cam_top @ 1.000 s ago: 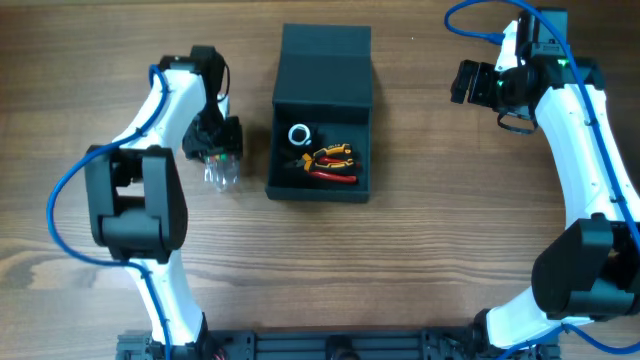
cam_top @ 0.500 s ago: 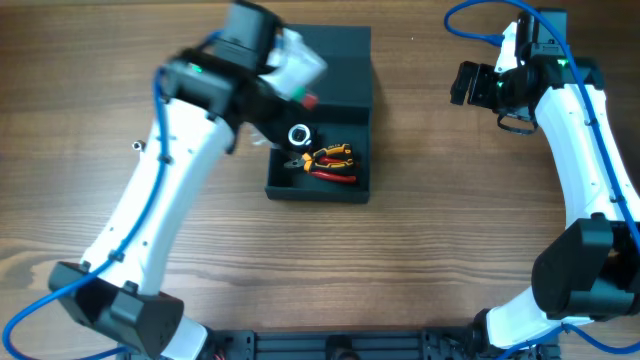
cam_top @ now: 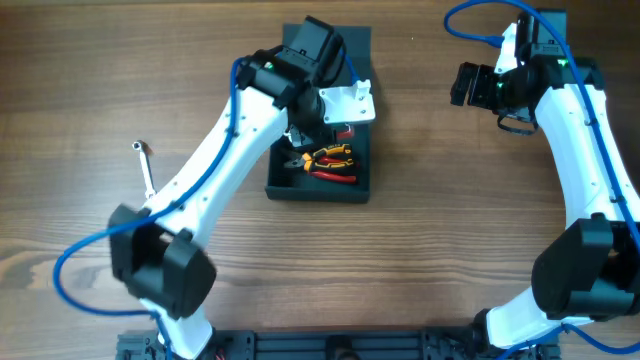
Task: Pack container
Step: 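Carry the pack into the green box and open the left gripper, then raise the left gripper and move it over the silver wrench, then lower the left gripper and grasp the small silver wrench, then lift the wrench with the left gripper toward the box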
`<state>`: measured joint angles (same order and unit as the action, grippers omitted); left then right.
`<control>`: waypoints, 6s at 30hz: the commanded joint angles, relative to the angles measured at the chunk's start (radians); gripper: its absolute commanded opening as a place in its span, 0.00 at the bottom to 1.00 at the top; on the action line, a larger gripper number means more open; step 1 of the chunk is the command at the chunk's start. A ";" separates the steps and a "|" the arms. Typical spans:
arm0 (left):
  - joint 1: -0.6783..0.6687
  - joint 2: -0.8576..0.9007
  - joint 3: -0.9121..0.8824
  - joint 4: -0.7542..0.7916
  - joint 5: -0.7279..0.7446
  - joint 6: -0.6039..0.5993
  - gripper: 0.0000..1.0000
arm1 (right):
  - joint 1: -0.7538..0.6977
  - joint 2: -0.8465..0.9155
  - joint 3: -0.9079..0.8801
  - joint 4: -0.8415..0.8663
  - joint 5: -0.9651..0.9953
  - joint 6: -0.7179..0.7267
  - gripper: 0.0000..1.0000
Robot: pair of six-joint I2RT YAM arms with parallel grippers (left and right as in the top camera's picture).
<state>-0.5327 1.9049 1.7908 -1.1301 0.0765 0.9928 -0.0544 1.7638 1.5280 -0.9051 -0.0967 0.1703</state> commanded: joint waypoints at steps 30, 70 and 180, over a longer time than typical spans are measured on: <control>0.040 0.276 0.008 0.134 0.013 -0.010 1.00 | -0.005 0.011 0.002 -0.004 -0.001 -0.014 1.00; 0.837 -0.395 -0.045 -0.236 -0.163 -1.259 1.00 | -0.005 0.011 0.002 -0.012 -0.001 -0.041 1.00; 0.807 0.235 -0.386 0.449 -0.198 -1.183 0.57 | -0.005 0.011 0.002 -0.151 0.029 -0.066 1.00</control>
<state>0.2718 2.0930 1.4185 -0.6662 -0.0990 -0.1928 -0.0544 1.7638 1.5280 -1.0523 -0.0849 0.1104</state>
